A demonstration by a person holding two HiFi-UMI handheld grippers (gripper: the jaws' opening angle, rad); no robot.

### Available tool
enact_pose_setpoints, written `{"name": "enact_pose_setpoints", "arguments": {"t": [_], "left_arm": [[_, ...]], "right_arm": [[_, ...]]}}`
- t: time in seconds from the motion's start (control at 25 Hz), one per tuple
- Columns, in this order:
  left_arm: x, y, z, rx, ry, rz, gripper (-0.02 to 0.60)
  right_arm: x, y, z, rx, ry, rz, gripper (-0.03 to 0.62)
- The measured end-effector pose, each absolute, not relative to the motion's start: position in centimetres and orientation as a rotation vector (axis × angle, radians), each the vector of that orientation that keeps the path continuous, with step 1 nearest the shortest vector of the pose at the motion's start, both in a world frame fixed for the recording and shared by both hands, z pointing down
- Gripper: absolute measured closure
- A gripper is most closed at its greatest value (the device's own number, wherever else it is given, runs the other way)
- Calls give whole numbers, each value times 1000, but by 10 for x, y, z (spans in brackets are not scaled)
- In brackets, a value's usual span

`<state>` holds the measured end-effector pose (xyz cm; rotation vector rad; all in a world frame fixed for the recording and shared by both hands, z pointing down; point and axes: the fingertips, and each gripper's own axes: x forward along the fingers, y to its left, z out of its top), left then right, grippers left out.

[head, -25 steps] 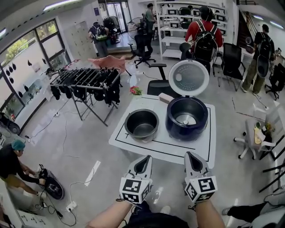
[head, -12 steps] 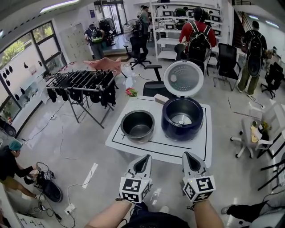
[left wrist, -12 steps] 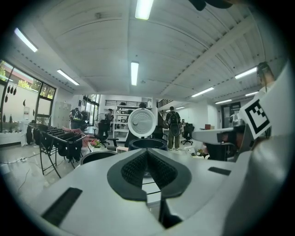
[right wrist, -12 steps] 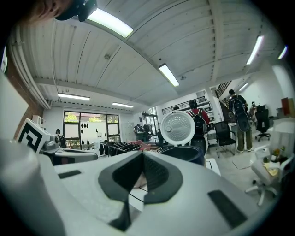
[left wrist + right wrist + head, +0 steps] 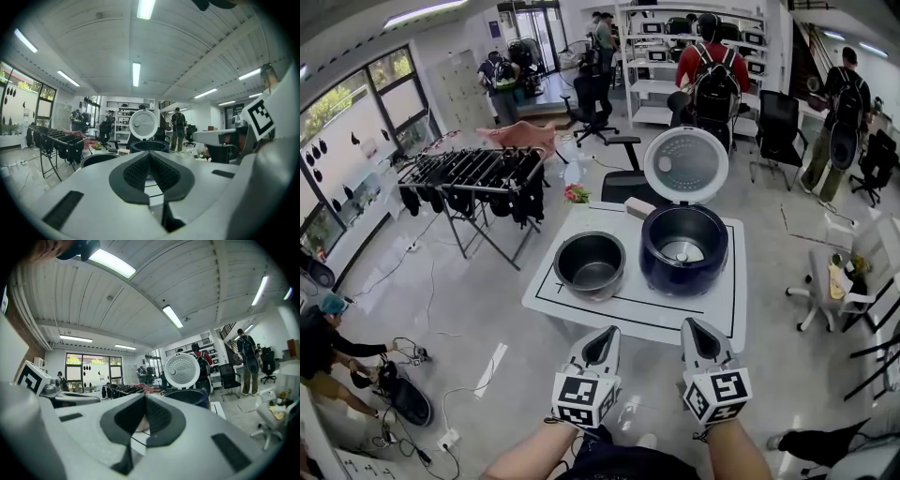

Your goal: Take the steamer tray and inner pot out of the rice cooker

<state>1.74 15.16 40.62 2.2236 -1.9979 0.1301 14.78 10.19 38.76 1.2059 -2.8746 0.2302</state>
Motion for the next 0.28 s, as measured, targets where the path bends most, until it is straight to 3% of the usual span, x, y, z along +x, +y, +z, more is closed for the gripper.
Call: {"name": "enact_pose_setpoints", "arguments": {"t": [0.28], "left_arm": [[19, 151, 405, 2229, -1999, 127, 578]], "right_arm": [[149, 102, 391, 1201, -2867, 230, 594]]}}
